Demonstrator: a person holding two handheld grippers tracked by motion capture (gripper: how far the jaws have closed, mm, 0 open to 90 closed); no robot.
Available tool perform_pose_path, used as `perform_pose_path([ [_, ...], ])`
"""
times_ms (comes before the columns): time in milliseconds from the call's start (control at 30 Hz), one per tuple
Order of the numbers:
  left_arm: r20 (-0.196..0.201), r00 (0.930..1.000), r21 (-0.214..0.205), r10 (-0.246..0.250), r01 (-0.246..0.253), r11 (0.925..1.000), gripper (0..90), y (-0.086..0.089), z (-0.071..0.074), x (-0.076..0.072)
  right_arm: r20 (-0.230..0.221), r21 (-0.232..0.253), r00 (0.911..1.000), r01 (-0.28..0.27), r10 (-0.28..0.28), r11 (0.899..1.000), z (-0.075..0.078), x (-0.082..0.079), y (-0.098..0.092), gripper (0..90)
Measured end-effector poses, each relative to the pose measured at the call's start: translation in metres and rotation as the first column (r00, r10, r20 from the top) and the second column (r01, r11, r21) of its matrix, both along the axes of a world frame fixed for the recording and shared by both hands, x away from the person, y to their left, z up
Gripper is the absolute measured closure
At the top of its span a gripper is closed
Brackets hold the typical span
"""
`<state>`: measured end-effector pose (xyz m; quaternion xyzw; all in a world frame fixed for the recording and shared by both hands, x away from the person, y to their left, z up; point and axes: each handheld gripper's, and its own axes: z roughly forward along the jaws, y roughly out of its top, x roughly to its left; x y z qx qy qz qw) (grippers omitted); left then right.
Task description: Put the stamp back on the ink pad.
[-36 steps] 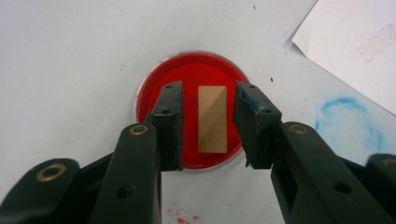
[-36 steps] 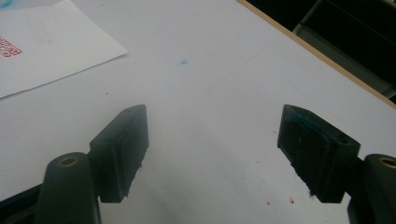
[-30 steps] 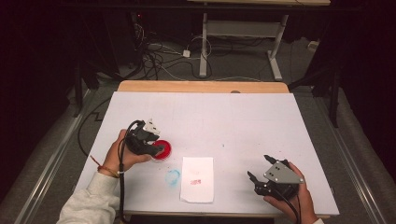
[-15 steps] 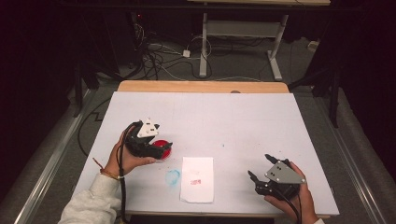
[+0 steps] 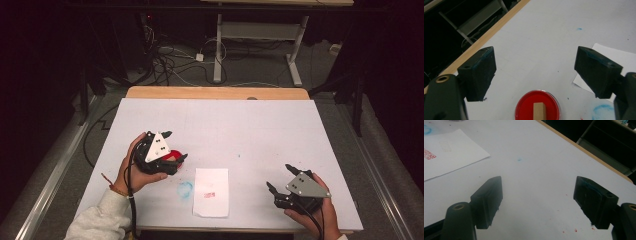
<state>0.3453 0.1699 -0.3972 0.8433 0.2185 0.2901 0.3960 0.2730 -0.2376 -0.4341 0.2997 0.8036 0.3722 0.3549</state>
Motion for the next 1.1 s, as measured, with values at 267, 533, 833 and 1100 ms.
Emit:
perform_pose_path([
  [267, 0.062, 0.9978, -0.028, 0.022, -0.021, 0.9994, 17.2, -0.001, -0.003, -0.008, 0.007, 0.000, 1.0000, 0.000, 0.000, 1.000, 0.001, -0.001, 0.000, 23.8],
  [533, 0.091, 0.9956, -0.032, 0.025, -0.022, 0.9993, 17.4, -0.001, -0.002, -0.019, 0.014, 0.004, 0.9999, -0.005, 0.005, 1.000, 0.002, -0.001, -0.001, 23.8],
  [833, 0.118, 0.9929, -0.018, 0.017, -0.015, 0.9997, 17.4, 0.001, -0.006, -0.031, 0.019, 0.014, 0.9997, -0.014, 0.014, 1.000, 0.003, -0.002, 0.000, 23.7],
  [1100, 0.123, 0.9923, -0.021, 0.019, -0.016, 0.9996, 17.3, 0.007, -0.011, -0.039, 0.025, 0.024, 0.9995, -0.017, 0.017, 1.000, 0.003, -0.002, -0.001, 23.1],
])
